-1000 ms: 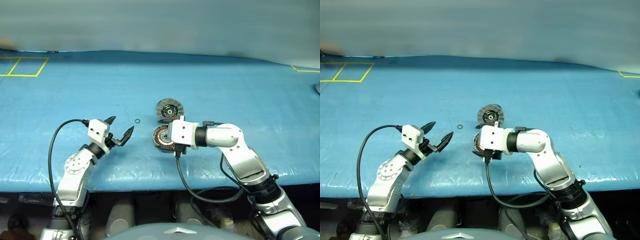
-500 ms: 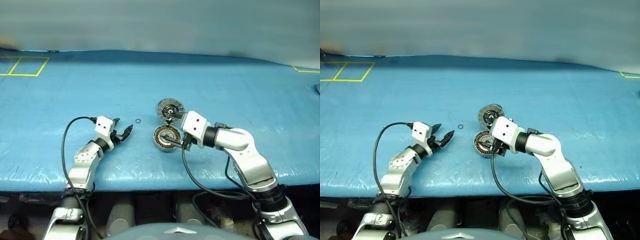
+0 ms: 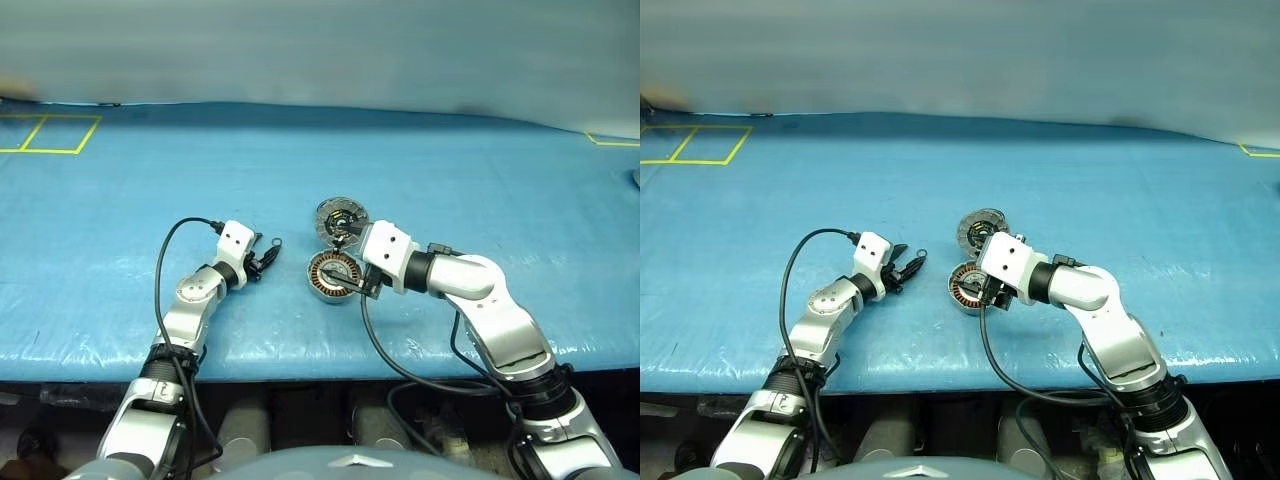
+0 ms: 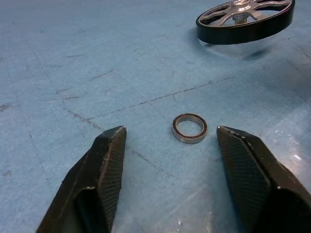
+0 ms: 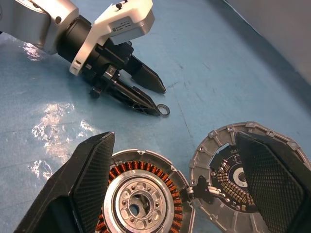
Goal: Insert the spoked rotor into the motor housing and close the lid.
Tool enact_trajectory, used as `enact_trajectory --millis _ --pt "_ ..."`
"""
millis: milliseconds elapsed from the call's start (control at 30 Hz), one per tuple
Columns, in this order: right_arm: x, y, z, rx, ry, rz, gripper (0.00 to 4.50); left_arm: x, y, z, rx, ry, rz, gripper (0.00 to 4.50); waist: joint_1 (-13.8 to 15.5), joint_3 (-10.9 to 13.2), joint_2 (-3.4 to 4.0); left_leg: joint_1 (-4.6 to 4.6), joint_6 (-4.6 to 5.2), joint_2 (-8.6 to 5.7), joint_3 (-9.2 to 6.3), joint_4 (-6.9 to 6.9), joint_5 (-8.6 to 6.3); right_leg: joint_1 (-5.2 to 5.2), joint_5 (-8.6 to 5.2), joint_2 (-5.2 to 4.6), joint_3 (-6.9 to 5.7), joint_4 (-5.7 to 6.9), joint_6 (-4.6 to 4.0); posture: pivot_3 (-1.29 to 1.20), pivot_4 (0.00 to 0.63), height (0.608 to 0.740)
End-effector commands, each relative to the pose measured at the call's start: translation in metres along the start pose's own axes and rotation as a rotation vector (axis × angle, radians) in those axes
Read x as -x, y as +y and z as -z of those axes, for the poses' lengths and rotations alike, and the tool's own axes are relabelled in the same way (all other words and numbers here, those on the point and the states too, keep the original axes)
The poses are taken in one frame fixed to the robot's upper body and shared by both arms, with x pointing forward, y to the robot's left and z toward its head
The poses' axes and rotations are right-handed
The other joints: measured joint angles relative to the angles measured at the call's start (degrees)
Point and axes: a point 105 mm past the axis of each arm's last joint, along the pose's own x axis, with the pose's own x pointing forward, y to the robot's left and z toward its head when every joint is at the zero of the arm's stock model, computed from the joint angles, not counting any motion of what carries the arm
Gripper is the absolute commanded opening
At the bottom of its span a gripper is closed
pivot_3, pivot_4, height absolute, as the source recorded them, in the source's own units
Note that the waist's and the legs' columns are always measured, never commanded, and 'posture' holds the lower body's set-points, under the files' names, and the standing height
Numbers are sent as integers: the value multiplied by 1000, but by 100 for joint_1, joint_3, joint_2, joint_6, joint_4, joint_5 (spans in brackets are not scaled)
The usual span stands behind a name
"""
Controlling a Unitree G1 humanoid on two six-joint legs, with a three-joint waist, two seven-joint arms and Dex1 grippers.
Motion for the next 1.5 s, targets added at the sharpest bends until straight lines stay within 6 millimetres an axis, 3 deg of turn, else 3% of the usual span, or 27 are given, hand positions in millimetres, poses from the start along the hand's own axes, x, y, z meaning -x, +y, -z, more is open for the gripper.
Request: enact_trajectory --millis 33,133,233,500,667,800,1033,1133,1367,1500 --pt "3 -3 -12 34 -43 26 4145 -1 -13 22 13 85 32 1977 4 -6 6 0 0 0 0 0 0 0 0 0 0 0 0 0 150 740" --pt "2 -3 -12 35 -44 27 4145 0 -17 26 25 92 40 1364 4 -14 11 -1 0 -1 0 0 0 0 0 -1 0 0 0 0 150 740" --pt "2 -3 -12 35 -46 29 4145 3 -16 32 25 111 18 426 -2 -30 19 0 0 0 0 0 0 0 0 -1 0 0 0 0 150 740" --pt "0 -4 -6 34 -24 41 4145 18 -2 23 37 18 -79 426 -47 -47 20 2 0 1 1 -7 0 -4 -1 -1 0 0 0 0 150 740" --pt "-3 1 -3 26 -24 27 4145 29 -8 -10 13 -201 -43 426 -78 -47 19 0 0 1 1 -15 0 -10 -1 -1 1 -1 -1 0 150 740" --pt "-3 1 1 26 -7 30 4145 36 -6 -23 -30 -281 -65 426 -40 -44 15 -13 0 1 1 -14 0 -20 1 -2 0 -2 -5 0 150 740" --pt "-5 1 3 30 -3 20 4145 28 12 -9 -16 -176 -185 426 -14 -43 14 -14 0 1 1 -11 0 -19 -1 -2 0 -4 -1 0 150 740" --pt "-6 1 3 36 -1 17 4145 17 3 -9 -25 -142 -135 988 -13 -43 12 -15 0 0 2 -11 0 -19 -1 -2 -1 -4 -1 0 150 740" --pt "-4 2 4 39 6 23 4145 -7 -12 -9 36 -82 -60 3270 -18 -41 9 -18 0 -2 1 -12 0 -20 -1 -2 -1 -6 -1 0 150 740" --pt "-2 1 6 42 14 32 4145 -12 -12 -1 49 -14 -56 3270 -19 -41 10 -15 0 -1 0 -14 0 -20 -1 -1 -1 -6 0 0 150 740"
